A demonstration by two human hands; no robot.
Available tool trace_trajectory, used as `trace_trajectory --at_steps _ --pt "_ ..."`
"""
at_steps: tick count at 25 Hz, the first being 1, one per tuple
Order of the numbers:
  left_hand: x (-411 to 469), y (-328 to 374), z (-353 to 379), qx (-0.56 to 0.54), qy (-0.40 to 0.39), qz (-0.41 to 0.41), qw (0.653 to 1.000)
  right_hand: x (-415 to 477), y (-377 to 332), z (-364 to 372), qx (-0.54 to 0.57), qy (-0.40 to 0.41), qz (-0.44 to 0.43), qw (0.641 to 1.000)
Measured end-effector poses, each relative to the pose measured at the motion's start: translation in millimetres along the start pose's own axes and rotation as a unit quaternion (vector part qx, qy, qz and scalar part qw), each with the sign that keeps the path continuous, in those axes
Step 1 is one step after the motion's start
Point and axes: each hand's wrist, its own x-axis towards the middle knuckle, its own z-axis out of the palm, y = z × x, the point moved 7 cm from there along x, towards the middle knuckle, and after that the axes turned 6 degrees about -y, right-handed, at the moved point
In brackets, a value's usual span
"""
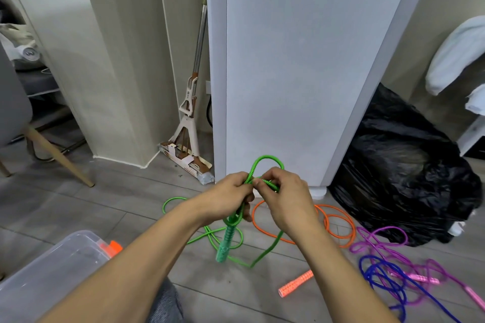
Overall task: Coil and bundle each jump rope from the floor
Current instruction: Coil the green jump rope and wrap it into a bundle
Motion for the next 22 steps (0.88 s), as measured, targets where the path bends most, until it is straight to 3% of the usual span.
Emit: trace_trajectory --at_steps 3,9,15,18,22 --pt "-2.0 -7.1 2.2 0.006 -0.040 -0.037 0.999 1.6 1.5 0.9 -0.009 -0.017 0.002 1.000" --pt "-11.1 -8.8 8.3 0.022 -0.126 -0.051 0.990 -3.5 -1.4 13.4 0.009 -0.123 -0.016 0.992" --pt "-12.0 -8.8 12.9 -0.005 -0.116 -0.061 0.991 -1.8 -4.1 9.0 -0.009 -0.091 -0.052 0.994" --pt "-11.3 -12.7 2.6 0.071 -0.094 -0.082 0.990 -3.5 -5.0 8.8 -0.067 -0.072 -0.071 0.993" --pt "-12.8 -19.8 1.7 0.143 -0.113 -0.095 0.979 -5.3 -4.5 16.1 -0.074 -0.111 -0.081 0.988"
